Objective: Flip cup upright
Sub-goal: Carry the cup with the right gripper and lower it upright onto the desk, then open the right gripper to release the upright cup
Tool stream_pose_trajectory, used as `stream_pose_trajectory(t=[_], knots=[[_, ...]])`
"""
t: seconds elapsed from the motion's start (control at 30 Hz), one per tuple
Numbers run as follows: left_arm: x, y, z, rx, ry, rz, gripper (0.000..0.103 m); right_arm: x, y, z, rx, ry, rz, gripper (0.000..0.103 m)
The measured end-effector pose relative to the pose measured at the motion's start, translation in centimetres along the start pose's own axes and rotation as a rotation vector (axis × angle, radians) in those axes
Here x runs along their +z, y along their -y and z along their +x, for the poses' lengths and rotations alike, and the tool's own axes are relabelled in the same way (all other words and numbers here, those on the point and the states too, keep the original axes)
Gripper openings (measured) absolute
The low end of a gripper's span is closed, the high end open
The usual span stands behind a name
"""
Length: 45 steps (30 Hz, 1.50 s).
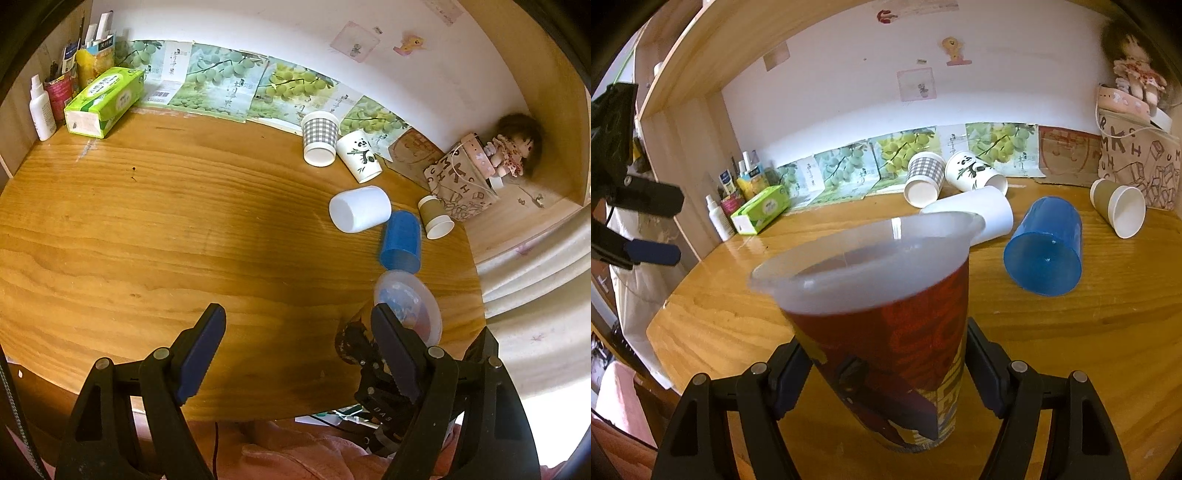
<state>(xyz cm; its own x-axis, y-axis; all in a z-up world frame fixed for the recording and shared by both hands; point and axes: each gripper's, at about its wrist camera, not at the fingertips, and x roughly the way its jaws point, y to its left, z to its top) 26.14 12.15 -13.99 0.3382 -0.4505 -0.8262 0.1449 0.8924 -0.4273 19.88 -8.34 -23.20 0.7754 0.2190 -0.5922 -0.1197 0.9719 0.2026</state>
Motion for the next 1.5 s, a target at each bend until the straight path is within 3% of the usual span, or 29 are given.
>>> stream_pose_trajectory(t=[0.47,0.97,1.27,1.5], knots=[[-2.3,1.9,0.0,0.016,-0.002,0.005,0.084,-1.8,-0.6,-0.8,0.023,-0.121,-0.099,0.081],[-4.6,4.3,1.2,0.193,0.016,0.123,0.084,-4.7,0.8,-3.1,-0.019,-0.312,-0.138,0.082],[-6.0,6.7,0.9,0.207,0.041,0.140,0.084,-4.2,1.2,-6.7,-0.005,-0.448,-0.100,0.088],[-7.5,9.3,0.1,0.200,0.058,0.162,0.084,-2.3,1.0,-11.6,-0.055,-0.402,-0.108,0.090]])
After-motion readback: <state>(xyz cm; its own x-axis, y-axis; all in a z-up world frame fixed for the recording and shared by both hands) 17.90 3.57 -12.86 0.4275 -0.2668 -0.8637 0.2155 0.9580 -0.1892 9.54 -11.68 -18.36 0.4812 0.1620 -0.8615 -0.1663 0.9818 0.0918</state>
